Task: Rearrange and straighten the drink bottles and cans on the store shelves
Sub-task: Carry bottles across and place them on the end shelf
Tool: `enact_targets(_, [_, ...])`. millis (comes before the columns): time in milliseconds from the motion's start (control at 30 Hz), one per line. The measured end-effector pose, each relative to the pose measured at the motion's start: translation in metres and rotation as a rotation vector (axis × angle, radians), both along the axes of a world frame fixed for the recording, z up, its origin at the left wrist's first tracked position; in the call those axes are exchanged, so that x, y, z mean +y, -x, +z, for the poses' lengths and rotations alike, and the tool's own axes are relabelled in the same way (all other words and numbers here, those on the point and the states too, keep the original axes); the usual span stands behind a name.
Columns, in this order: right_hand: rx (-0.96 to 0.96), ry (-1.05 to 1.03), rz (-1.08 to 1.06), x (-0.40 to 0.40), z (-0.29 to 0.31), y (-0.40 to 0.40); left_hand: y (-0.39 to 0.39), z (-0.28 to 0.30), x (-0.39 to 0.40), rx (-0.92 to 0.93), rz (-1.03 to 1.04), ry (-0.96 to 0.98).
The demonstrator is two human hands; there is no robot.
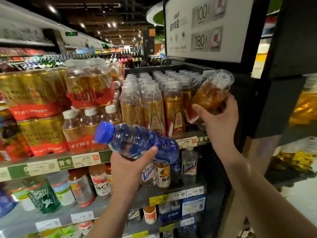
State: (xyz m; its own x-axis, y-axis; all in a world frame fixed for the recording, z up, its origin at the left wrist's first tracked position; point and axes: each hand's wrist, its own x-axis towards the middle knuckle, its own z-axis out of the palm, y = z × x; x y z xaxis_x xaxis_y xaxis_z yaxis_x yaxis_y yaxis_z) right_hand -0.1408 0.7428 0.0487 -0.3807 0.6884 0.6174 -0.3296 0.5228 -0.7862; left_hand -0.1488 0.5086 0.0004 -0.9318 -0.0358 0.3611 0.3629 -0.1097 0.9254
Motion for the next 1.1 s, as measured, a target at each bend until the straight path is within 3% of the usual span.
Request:
enact_targets(400, [-0.248,-0.102,-0.020,0.015,-0.013,0.039,-0.006,-0.007,0.003,-0.006,-0.006,0.049])
enact_targets(567, [-0.357,-0.231,-0.129,0.015,-0.010,0.046,-0.006,-0.011,0.003,-0.028,0.005,0.049])
enact_targets(833, [-0.322,-0.320,-0.169,0.024,-0.023,0.041,-0.003,-0.020,0.002,-0.085,0.034,0.053])
enact_targets(933, [-0.232,-0.235,-0.234,0.029,-0.023,0.038,-0.002,-0.021,0.003,-0.092,0.036,0.057])
enact_targets(1100, [-0.248,0.029,-0.063,0.031,-0.019,0.046,-0.004,-0.019,0.003,-0.090,0.028,0.069])
